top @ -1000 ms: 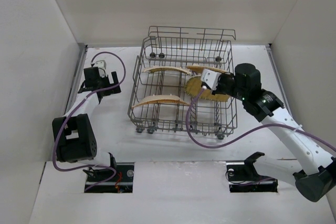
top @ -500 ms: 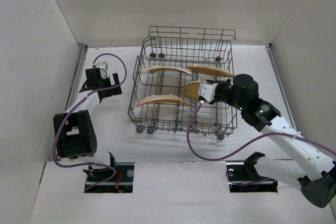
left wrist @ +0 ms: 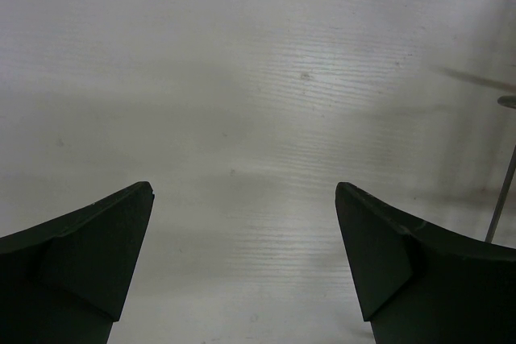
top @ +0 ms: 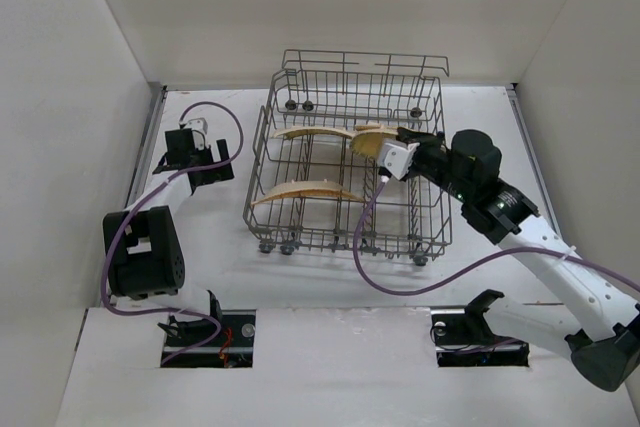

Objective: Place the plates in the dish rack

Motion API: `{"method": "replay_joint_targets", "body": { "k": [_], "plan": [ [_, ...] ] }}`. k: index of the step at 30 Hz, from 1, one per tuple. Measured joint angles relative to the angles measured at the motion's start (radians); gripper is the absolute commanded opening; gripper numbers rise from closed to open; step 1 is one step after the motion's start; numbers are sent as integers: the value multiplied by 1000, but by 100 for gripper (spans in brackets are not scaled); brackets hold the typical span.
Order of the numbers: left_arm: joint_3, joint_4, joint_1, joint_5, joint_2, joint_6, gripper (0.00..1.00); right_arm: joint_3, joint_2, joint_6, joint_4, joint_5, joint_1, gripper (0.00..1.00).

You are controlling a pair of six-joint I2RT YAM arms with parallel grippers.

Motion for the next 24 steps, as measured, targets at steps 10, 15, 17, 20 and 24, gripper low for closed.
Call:
{"method": "replay_joint_targets", "body": {
  "k": [10, 15, 17, 20, 24],
  "plan": [
    [12, -1, -7, 3, 11, 0, 98, -47, -2, -53, 80, -16, -2, 0],
    [17, 0, -2, 7, 12, 0, 98, -124, -3, -76, 92, -19, 16, 0],
    [17, -1, 5, 8, 12, 0, 98, -153, -4, -87, 98, -21, 32, 0],
    [17, -1, 12, 8, 12, 0, 98, -187, -4, -97, 101, -23, 48, 0],
    [17, -1, 19, 8, 13, 0, 98, -222, -4, -109, 126, -19, 60, 0]
  ]
}}
